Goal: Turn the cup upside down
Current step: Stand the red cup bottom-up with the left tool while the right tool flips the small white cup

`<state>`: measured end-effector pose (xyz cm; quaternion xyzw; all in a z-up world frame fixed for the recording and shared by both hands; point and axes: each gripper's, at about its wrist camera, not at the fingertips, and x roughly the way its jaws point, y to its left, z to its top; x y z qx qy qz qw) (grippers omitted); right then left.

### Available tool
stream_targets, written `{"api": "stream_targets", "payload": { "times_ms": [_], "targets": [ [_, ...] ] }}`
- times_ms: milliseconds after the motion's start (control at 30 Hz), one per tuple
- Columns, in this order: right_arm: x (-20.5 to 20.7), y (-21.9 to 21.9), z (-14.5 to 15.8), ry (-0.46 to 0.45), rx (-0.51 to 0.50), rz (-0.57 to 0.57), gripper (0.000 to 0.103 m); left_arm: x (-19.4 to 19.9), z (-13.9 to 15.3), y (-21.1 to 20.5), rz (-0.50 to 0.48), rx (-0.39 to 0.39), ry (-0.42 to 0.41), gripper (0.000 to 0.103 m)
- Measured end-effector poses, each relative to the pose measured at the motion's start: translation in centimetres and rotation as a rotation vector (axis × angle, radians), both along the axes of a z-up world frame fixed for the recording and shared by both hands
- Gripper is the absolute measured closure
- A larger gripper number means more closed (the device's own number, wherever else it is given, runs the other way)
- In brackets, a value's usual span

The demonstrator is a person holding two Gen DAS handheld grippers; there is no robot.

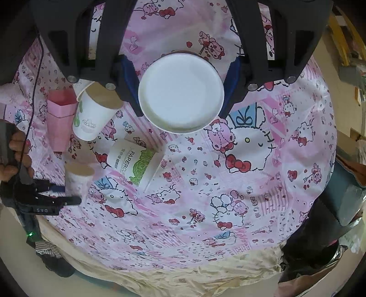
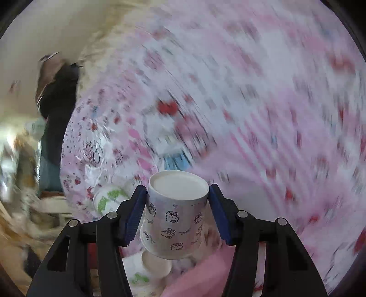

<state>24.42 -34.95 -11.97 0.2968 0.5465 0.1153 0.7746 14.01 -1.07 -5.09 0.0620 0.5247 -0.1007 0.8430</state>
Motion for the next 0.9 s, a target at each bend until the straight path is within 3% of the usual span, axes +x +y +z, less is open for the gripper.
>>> {"api": "stream_targets", "payload": {
  "times_ms": [100, 300, 533, 667, 900],
  "targets": [
    [0.4, 1.5, 1.9, -0.157, -0.168, 0.032, 0.045, -0.1, 0.0, 0.2, 0.007, -0.007, 0.0, 0.043],
    [-0.2, 4.5, 3.0, -0.363, -0.436, 0.082, 0.045, 0.0, -0.2, 0.2, 0.009, -0.009, -0.003, 0.043],
    [-1.3, 6.3, 1.8, -0.399, -0.558, 0.159, 0.044, 0.0, -0.2, 0.2, 0.019, -0.011, -0.001, 0.042],
    [-2.3, 6.4, 1.4, -0.336, -0.499, 0.189, 0.044, -0.2, -0.3, 0.0, 0.015, -0.004, -0.002, 0.042],
    [-4.4, 7.5, 0.9, -0.297, -0.54, 0.272, 0.043, -0.6, -0.6, -0.1, 0.017, -0.011, 0.01, 0.041]
  ]
}}
